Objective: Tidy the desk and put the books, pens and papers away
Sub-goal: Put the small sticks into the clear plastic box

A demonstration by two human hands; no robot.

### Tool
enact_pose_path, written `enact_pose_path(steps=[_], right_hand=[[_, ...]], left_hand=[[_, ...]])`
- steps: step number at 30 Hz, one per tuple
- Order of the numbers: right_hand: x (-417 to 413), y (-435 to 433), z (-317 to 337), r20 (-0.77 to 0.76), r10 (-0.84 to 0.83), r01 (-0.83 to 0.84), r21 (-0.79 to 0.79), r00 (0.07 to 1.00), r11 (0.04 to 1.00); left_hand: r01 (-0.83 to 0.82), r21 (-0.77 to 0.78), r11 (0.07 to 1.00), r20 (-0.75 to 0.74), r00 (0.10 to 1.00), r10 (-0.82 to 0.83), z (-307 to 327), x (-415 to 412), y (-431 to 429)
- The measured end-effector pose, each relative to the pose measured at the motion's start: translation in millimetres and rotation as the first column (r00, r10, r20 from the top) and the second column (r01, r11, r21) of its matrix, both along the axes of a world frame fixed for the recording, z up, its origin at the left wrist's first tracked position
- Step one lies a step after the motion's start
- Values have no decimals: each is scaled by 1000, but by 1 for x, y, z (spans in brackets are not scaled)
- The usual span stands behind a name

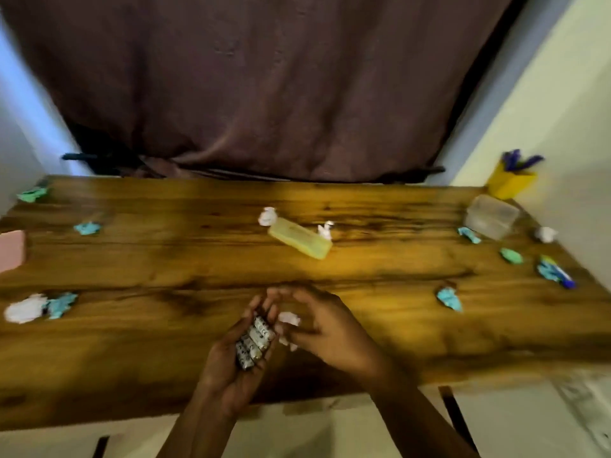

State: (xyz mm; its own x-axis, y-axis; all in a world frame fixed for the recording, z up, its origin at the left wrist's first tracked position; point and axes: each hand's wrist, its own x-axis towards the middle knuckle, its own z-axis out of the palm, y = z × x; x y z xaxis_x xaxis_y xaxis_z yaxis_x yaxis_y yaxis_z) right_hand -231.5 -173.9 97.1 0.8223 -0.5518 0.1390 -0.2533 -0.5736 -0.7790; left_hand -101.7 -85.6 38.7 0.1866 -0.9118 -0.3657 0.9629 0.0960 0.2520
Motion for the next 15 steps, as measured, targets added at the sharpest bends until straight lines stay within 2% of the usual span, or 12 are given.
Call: enact_pose_path(steps=[4,8,11,13,15], right_hand=[[-122,-17,-12,80,-337,325,137,938,936],[-225,-47,-36,90,-605,568,255,791,782],[-278,-75,-49,50,-714,675,288,698,680],[-303,-96,-55,23,-769,722,328,639,610],[-320,-124,-57,8,-790,744,331,613,581]], left_hand=[[89,33,995,-7,996,-89,-3,-94,-36],[157,53,986,-73,986,-153,0,-177,-71],[187,147,971,-54,982,-181,10,-221,-95],[213,171,962,-21,977,-212,11,-241,-115],[228,158,961,-19,974,-228,12,-254,-138]])
